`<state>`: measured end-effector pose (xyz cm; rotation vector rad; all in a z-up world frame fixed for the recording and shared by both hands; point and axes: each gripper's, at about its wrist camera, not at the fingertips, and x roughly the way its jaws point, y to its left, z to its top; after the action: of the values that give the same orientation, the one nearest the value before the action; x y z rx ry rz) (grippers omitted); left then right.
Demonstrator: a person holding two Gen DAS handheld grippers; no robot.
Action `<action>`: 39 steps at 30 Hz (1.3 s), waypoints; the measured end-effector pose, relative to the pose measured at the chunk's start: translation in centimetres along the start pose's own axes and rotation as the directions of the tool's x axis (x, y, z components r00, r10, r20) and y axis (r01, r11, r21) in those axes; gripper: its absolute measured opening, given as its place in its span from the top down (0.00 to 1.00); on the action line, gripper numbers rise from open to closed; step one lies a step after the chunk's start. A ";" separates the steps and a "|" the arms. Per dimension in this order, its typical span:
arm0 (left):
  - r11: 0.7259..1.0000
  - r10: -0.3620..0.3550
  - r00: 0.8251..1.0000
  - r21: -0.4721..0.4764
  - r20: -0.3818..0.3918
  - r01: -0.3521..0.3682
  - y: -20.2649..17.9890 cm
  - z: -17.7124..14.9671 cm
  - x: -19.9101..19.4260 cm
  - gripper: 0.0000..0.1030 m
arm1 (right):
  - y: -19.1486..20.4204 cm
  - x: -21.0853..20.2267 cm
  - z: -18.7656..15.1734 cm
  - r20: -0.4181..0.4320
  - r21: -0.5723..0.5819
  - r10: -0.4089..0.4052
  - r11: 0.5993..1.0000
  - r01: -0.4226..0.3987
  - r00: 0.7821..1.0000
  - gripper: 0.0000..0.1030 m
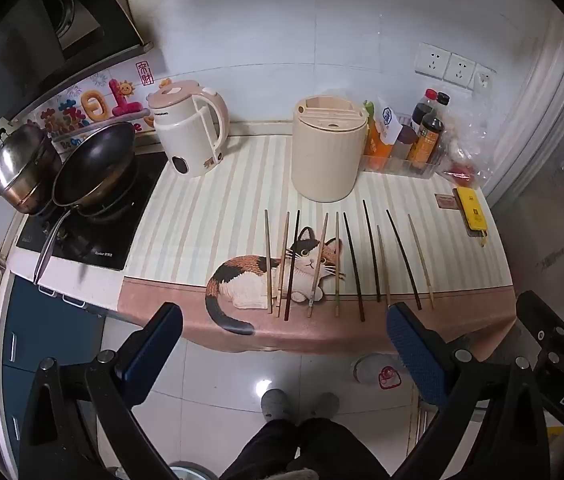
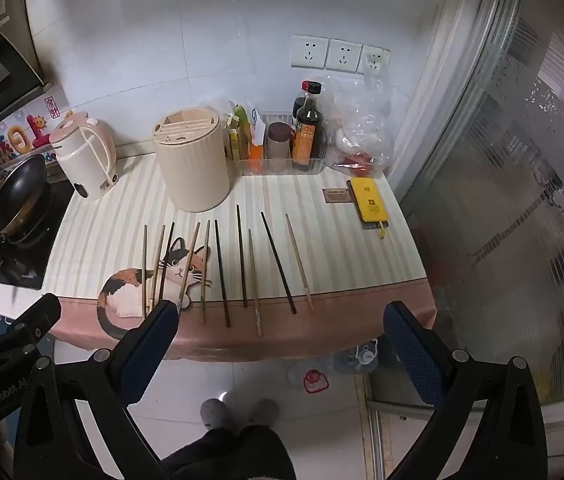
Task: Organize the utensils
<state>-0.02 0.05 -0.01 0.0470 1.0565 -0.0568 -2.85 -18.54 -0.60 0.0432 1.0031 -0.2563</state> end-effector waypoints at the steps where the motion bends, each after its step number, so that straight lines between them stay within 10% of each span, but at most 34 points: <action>1: 1.000 0.003 1.000 0.001 0.002 -0.003 0.0 0.0 0.0 0.00 | 0.0 0.0 0.0 0.012 -0.006 -0.014 1.000 0.014 1.000 0.00; 39: 0.999 0.042 0.998 -0.004 0.040 -0.042 0.3 -0.2 -0.7 0.00 | 0.3 -0.9 0.2 0.027 -0.011 -0.017 1.000 0.018 0.999 0.00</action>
<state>-0.49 0.40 0.57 0.0647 1.0152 -0.0179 -3.07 -18.12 0.26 0.0207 0.9781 -0.2665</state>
